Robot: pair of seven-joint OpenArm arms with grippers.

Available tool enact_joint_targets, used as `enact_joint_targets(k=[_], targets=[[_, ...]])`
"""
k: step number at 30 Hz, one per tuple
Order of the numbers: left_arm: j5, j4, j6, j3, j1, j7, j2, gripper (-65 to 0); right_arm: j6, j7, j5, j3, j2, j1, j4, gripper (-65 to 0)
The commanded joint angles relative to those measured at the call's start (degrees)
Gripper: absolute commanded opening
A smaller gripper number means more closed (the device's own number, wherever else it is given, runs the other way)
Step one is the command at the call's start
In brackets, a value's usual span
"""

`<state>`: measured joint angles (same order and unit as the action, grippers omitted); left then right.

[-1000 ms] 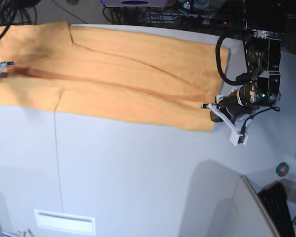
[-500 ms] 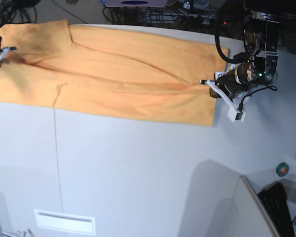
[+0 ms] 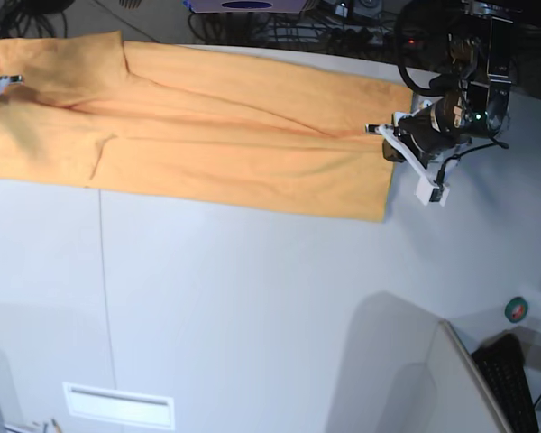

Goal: Layout the t-shirt on the table in an organized manner, then fold the t-shirt properly
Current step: 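Release the folded hem and reposition both grippers on the shirt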

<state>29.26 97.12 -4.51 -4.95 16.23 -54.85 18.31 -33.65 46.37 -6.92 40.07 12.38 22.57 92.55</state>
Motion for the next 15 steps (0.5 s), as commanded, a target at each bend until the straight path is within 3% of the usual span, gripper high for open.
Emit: enact_joint_targets(k=[1,8,11,13,15], targets=[[-0.02,0.68,-0.19,-0.28,-0.10,0.65,0.46,-65.0,0.11,-0.79,0.19,0.32,1.20,-0.19,0.15,-65.0],[-0.02,0.68,0.16,-0.37,-0.10,0.65,0.46,-65.0,0.11,-0.52,0.19,0.32,1.20,-0.19,-1.08,-65.0],[-0.02,0.68,0.25,-0.37,-0.10,0.65,0.46,-65.0,0.11,2.03,0.19,0.32,1.20,-0.28,-1.08,-65.0],[-0.02,0.77,0.25,-0.46,-0.10,0.65,0.46,-50.5,0.11,2.20,-0.07,0.50,1.20,-0.28,-0.90,-50.6],[-0.02,1.21,0.25,-0.46,-0.10,0.65,0.46,-35.1,0.11,2.20,-0.07,0.76,1.20,-0.28,-0.82,-42.2]])
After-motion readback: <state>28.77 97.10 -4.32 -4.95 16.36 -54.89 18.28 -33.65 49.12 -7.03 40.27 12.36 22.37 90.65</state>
